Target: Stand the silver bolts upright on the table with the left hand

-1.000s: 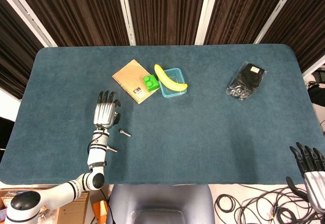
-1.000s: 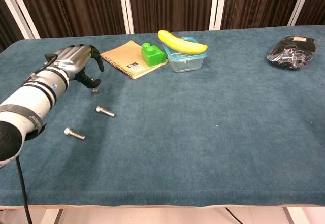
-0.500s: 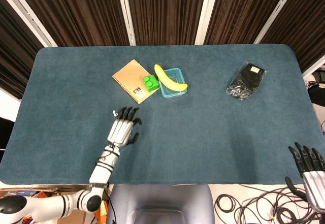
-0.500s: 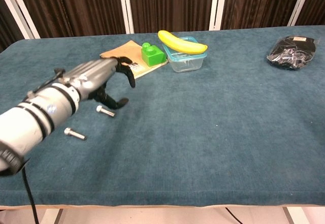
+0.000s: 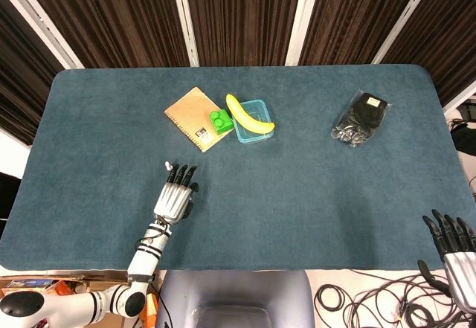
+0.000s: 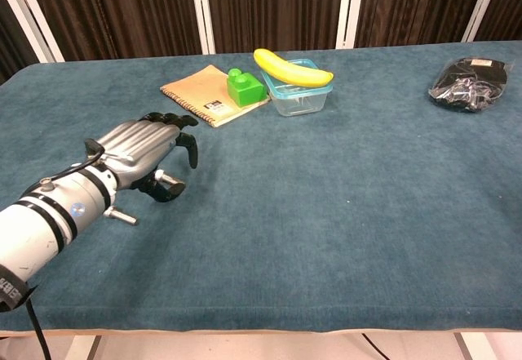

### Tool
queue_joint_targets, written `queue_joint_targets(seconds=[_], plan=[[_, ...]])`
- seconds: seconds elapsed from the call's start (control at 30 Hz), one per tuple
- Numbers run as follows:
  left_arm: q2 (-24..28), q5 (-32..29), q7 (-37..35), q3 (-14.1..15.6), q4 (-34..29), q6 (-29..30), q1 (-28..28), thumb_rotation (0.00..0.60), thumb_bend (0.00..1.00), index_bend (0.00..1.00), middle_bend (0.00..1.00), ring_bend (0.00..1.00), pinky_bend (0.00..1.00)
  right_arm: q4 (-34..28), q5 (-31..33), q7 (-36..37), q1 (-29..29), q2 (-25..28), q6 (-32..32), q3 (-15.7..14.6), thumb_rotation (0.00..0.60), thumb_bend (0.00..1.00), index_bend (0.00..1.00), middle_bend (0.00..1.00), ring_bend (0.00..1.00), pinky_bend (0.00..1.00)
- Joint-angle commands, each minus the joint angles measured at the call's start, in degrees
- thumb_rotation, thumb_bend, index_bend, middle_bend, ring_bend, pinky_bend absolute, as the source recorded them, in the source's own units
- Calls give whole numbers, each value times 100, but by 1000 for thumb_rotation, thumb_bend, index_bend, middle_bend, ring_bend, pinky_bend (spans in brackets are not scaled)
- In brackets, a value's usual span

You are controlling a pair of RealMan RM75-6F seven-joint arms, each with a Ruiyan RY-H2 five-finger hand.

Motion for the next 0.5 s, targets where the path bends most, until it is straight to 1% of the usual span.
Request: queue_joint_targets(seconds=[0.03,0.27,0.5], plan=[[-31,31,-27,33,118,-37,35,600,364,445,55,0,0,-3,1,-4,2,-1,-2,2,600,290,0,0,0,36],[-155,97,-172,12,417,-160,38,600,364,456,54,0,0,-5,5,10,-8,4,22,8,600,290,0,0,0,36],[-220,148,-228,-8,601,-212,66,600,364,492,54,0,0,11,-7,31,-15,6,35,4,600,290,0,0,0,36]])
